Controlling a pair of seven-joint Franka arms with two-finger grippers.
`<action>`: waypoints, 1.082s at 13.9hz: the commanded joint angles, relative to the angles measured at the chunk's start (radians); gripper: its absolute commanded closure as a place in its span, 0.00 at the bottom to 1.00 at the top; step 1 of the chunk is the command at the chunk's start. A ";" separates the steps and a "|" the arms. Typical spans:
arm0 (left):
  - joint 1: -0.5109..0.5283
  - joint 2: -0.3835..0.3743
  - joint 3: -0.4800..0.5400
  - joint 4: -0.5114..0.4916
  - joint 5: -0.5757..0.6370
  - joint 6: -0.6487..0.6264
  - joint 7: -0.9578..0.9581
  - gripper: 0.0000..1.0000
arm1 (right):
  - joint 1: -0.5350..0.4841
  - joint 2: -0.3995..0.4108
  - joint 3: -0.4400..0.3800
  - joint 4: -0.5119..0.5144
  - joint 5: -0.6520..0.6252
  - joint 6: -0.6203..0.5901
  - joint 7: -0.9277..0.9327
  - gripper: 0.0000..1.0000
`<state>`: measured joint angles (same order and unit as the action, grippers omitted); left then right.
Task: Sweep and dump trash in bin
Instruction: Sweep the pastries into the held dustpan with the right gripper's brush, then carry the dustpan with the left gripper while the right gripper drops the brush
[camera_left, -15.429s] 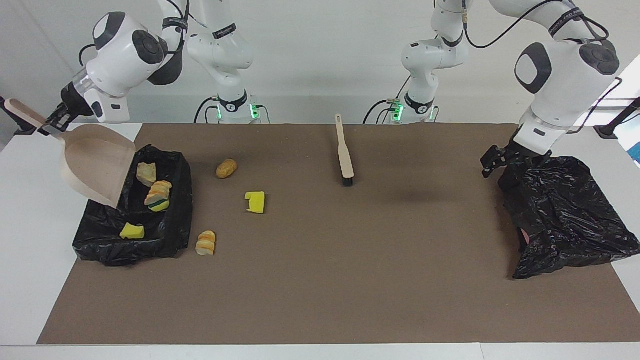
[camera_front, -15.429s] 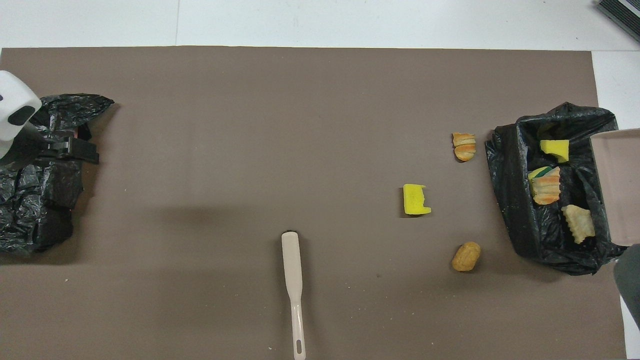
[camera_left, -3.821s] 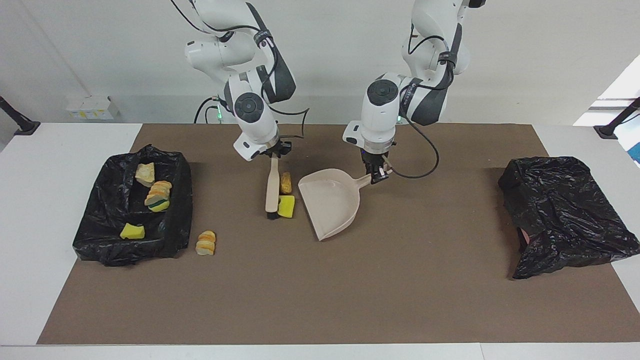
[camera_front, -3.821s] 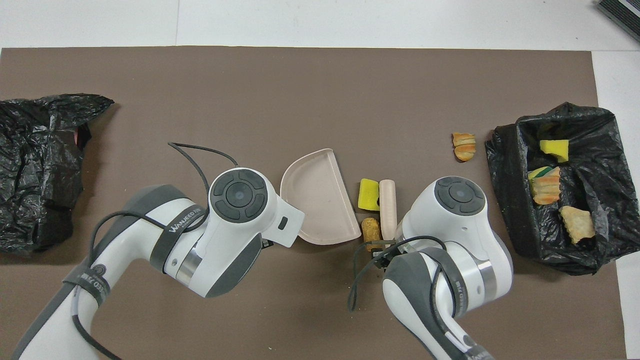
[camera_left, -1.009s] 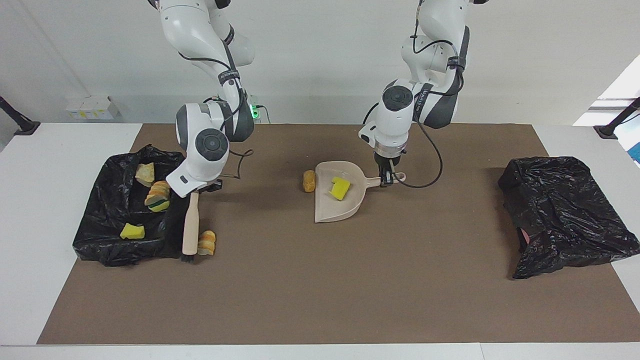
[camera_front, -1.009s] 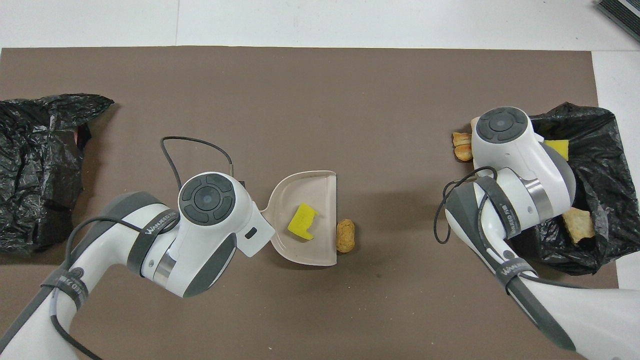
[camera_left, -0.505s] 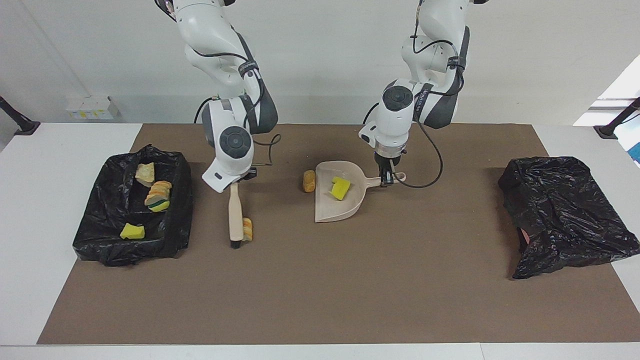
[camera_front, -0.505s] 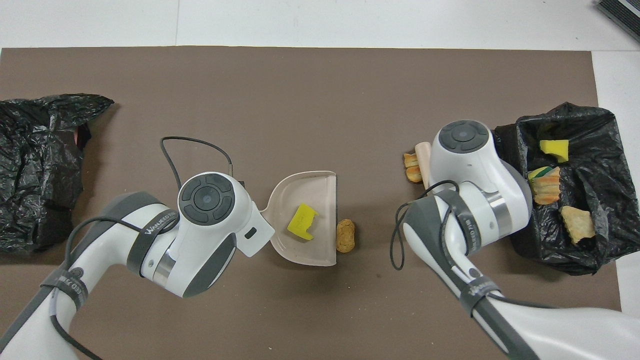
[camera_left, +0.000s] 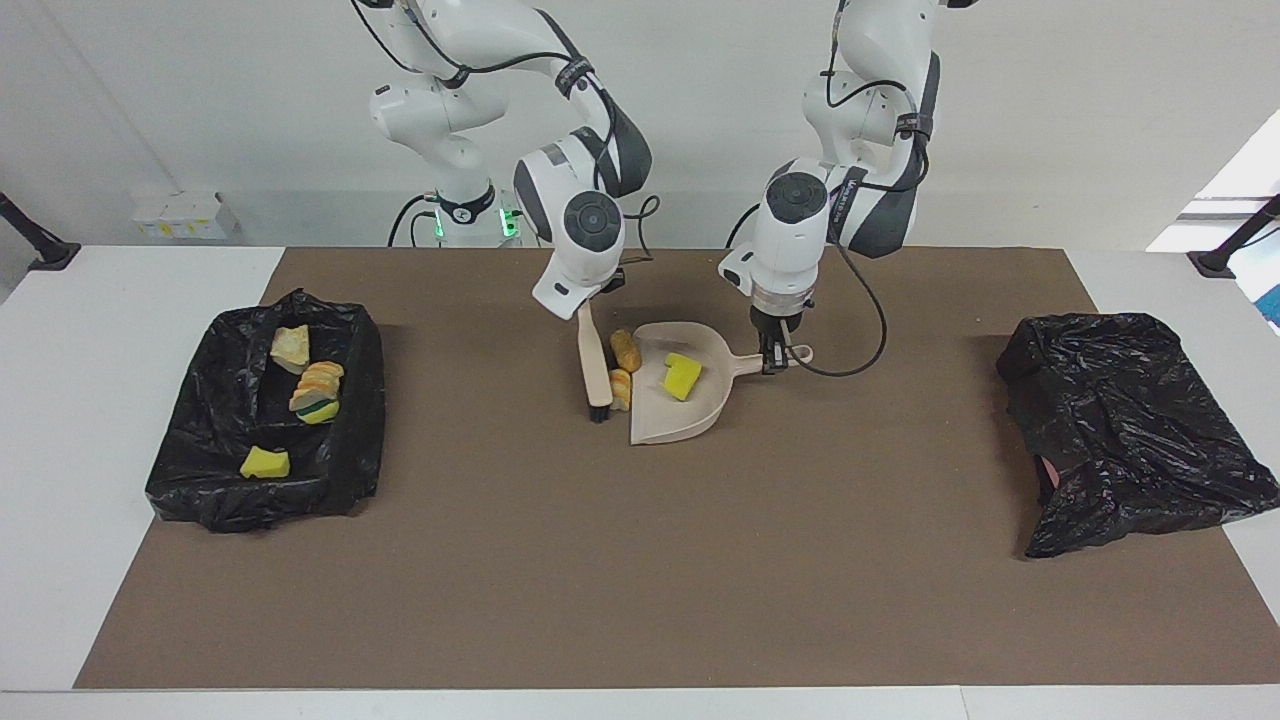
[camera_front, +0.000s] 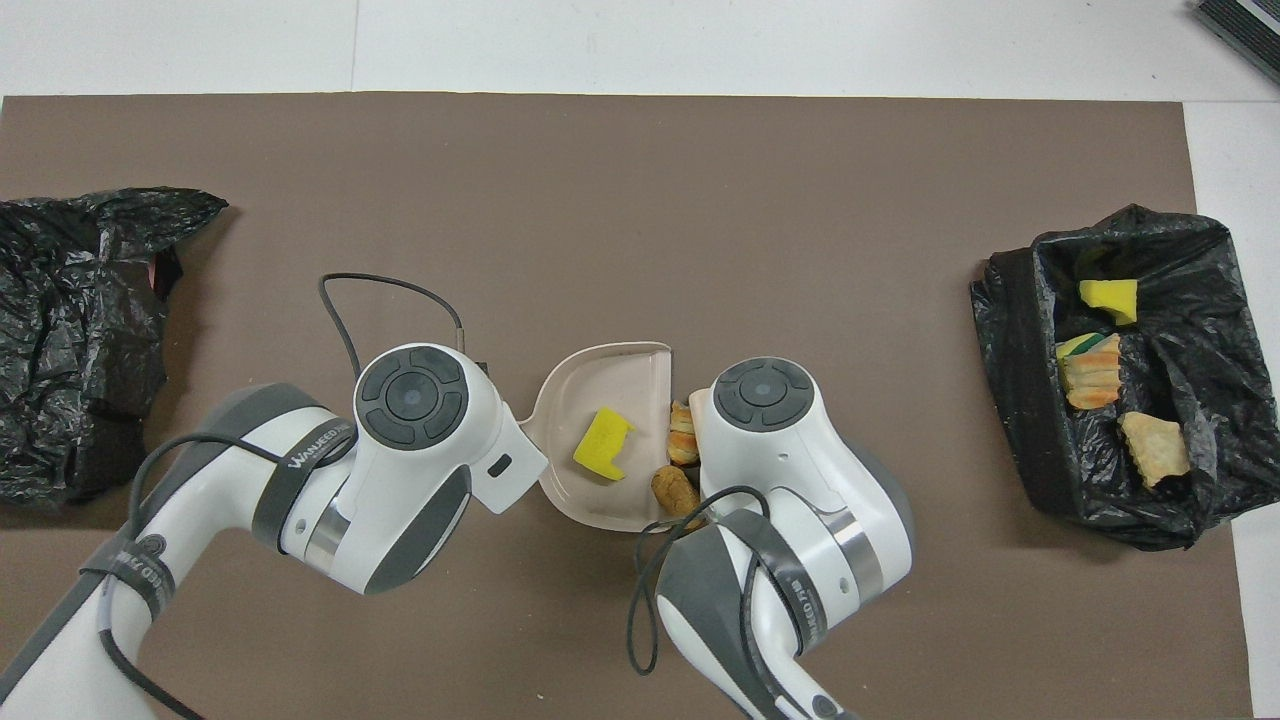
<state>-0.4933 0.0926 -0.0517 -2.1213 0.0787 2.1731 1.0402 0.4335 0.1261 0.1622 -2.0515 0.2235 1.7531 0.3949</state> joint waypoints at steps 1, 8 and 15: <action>0.001 -0.030 0.007 -0.037 0.009 0.013 0.014 1.00 | 0.001 -0.008 -0.003 0.000 0.118 0.077 0.024 1.00; 0.036 -0.025 0.009 -0.035 0.009 0.027 0.031 1.00 | -0.022 -0.045 -0.016 0.108 0.120 0.049 0.045 1.00; 0.186 0.004 0.007 0.043 -0.112 0.068 0.254 1.00 | -0.004 -0.133 -0.016 0.032 0.036 0.043 0.077 1.00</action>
<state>-0.3593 0.0954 -0.0405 -2.1127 0.0133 2.2330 1.2160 0.4224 0.0509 0.1383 -1.9527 0.2908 1.7869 0.4290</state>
